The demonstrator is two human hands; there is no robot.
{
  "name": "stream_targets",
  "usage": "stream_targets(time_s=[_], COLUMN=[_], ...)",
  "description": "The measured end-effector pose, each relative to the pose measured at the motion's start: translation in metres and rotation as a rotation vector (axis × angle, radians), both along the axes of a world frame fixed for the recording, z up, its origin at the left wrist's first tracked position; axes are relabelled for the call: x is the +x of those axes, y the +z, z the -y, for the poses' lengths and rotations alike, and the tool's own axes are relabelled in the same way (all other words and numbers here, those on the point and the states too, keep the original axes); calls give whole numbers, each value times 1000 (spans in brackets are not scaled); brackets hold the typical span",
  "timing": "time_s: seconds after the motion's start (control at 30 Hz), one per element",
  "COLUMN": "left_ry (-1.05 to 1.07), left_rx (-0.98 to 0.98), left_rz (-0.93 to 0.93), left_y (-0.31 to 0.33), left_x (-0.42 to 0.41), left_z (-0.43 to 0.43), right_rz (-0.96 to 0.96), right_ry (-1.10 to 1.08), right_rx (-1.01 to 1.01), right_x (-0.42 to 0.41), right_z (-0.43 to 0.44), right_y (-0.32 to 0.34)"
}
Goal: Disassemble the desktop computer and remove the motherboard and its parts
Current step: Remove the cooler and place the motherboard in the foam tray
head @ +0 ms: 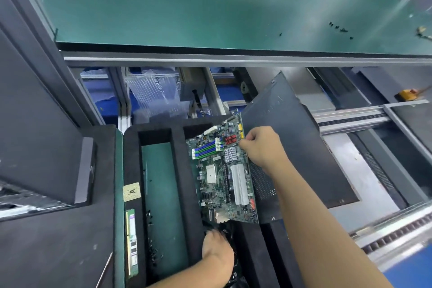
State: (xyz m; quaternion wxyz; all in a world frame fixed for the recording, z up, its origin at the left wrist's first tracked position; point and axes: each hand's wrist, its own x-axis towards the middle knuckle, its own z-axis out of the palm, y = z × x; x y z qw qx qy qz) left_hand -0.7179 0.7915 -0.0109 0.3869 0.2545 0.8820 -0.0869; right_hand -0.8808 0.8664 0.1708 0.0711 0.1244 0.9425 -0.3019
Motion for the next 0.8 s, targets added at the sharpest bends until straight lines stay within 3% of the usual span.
stream_targets(time_s=[0.4,0.63,0.8], left_ry=[-51,-19,51], left_rx=[43,37,46], left_rz=[30,-85,-66], left_y=[3,7,10], left_x=[-4,-9,-16], left_z=[-1,4,6], right_rz=[235,236,265], right_ry=[-75,-228,-188], right_rx=[-151,-56,-88], right_x=[-57,-56,-45], right_z=[3,-16,-25], right_y=[-30,-50,-54])
